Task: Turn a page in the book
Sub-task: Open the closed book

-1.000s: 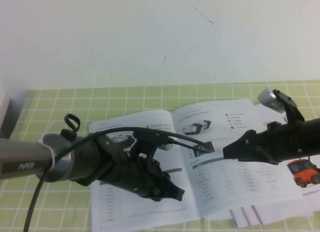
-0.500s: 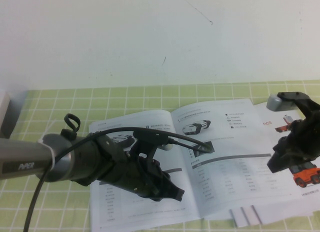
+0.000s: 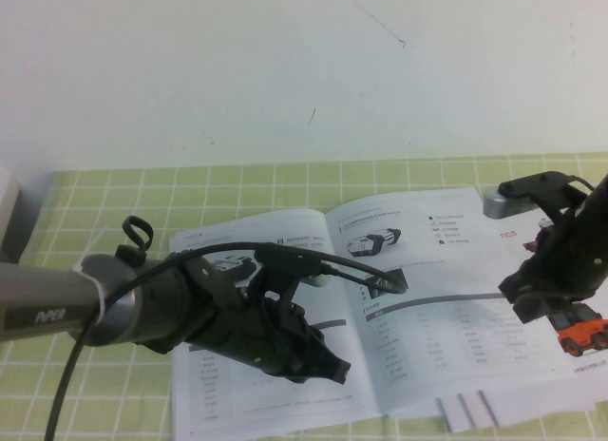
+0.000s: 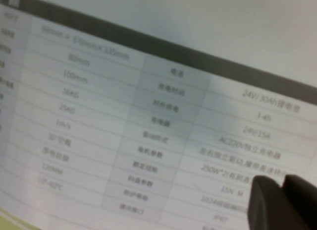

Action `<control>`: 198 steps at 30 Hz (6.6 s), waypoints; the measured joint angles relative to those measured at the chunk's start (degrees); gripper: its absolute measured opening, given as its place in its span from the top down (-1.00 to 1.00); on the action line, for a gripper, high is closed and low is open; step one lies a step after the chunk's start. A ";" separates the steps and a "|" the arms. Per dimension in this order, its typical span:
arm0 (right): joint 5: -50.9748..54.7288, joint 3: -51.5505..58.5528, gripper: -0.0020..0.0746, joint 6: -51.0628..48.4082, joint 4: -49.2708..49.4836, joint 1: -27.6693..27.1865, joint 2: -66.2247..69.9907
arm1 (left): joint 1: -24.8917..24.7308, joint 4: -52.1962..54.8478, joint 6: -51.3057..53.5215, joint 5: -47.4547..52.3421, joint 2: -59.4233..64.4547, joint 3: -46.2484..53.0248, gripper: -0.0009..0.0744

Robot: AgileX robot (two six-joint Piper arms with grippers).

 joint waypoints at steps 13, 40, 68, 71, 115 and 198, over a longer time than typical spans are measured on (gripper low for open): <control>0.26 0.00 -0.18 -4.67 10.65 -6.91 0.90 | 0.00 0.00 0.09 -0.12 0.00 0.00 0.99; 0.72 -1.56 0.18 -9.72 11.85 -6.91 5.70 | 0.00 0.00 0.31 -0.12 0.00 0.00 0.99; 0.74 -1.66 -0.45 -9.93 12.63 -6.91 5.70 | 0.00 -0.10 0.47 -0.12 0.00 0.00 0.99; 0.74 -1.66 -0.45 -9.97 12.83 -6.91 5.70 | 0.00 -0.10 0.47 -0.12 0.00 0.00 0.99; 7.56 -2.22 -0.28 -23.78 36.59 -7.02 8.51 | 0.00 -0.10 0.27 -0.12 0.00 0.00 0.99; 0.06 -5.06 0.19 -5.02 6.21 -3.44 6.93 | 0.00 0.00 1.80 -0.41 0.00 0.00 0.99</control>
